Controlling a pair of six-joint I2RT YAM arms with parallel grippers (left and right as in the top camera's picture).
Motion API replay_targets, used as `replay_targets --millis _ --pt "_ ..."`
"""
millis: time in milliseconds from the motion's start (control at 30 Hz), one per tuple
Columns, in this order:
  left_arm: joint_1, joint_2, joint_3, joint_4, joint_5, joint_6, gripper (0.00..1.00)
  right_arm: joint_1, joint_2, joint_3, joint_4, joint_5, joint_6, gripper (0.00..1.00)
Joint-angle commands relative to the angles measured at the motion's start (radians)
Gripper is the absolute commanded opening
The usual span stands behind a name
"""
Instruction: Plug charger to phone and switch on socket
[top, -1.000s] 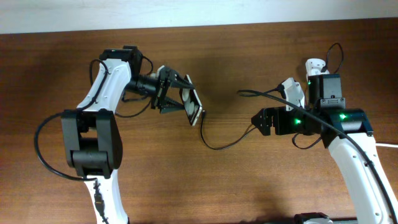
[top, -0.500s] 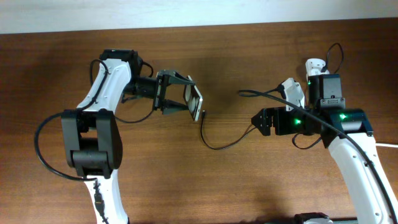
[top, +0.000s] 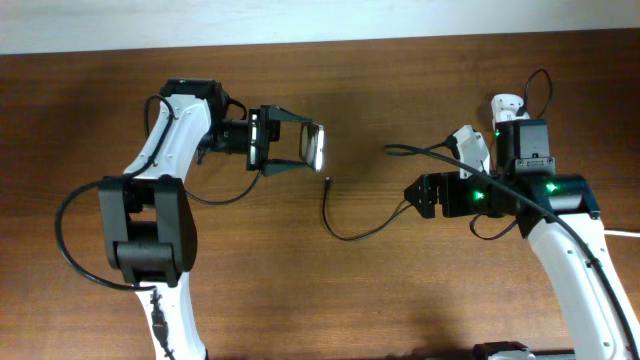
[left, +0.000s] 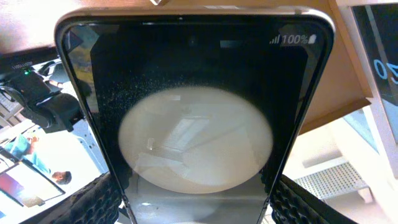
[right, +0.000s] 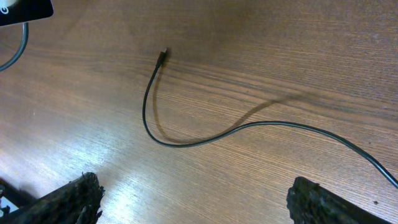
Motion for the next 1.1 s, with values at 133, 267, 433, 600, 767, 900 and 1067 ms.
replay_targets --millis 133,267,433,600,767,900,1067 --pt "0.008 -0.002 0.01 -0.002 0.057 -0.072 0.19 -0.001 0.003 0.018 -0.001 0.01 0.013 0.99" --pt "0.014 -0.002 0.01 -0.002 0.056 -0.072 0.16 -0.001 0.003 0.018 0.0 0.01 0.012 0.99" --pt "0.014 -0.002 0.01 -0.002 0.052 -0.072 0.17 -0.001 0.003 0.018 0.001 0.01 0.013 0.99" --pt "0.014 -0.002 0.01 -0.002 0.038 -0.072 0.17 -0.103 0.003 0.018 0.007 0.062 0.119 0.99" --pt "0.014 -0.002 0.01 -0.002 0.038 -0.072 0.17 -0.27 0.003 0.018 -0.02 0.061 0.208 0.99" --pt "0.014 -0.002 0.01 -0.002 0.038 -0.072 0.17 -0.27 0.003 0.018 -0.023 0.062 0.208 0.99" --pt "0.014 -0.002 0.01 -0.002 0.037 -0.072 0.17 -0.27 0.003 0.018 -0.026 0.062 0.208 0.99"
